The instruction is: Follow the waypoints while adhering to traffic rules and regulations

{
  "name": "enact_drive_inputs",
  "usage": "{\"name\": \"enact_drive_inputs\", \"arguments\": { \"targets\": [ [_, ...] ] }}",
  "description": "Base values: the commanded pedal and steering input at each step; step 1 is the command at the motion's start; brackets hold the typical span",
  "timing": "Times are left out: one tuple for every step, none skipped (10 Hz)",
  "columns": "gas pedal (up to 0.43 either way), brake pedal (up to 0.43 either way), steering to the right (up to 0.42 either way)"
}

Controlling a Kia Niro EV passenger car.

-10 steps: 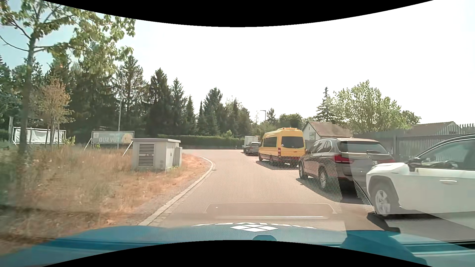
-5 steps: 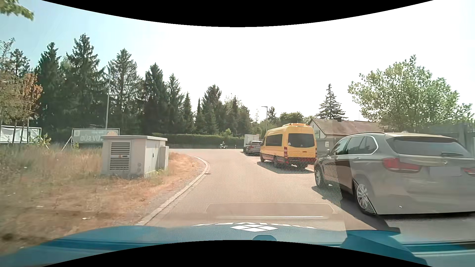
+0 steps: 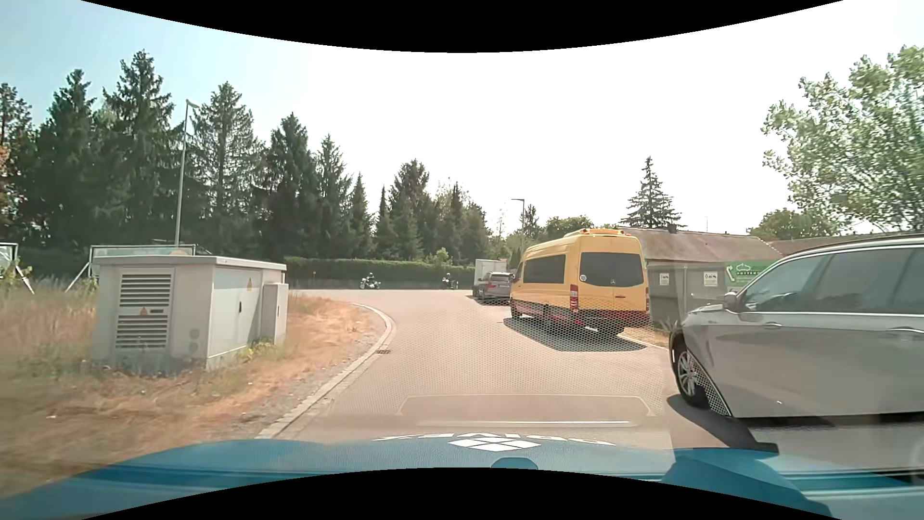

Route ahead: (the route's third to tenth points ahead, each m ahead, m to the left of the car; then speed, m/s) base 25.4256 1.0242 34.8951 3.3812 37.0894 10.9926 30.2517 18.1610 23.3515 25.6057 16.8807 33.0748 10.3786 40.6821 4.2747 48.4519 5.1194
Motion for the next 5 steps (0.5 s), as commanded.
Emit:
{"name": "enact_drive_inputs", "arguments": {
  "targets": [
    [0.118, 0.0, -0.016],
    [0.118, 0.0, -0.021],
    [0.118, 0.0, -0.029],
    [0.118, 0.0, -0.031],
    [0.118, 0.0, -0.03]
  ]
}}
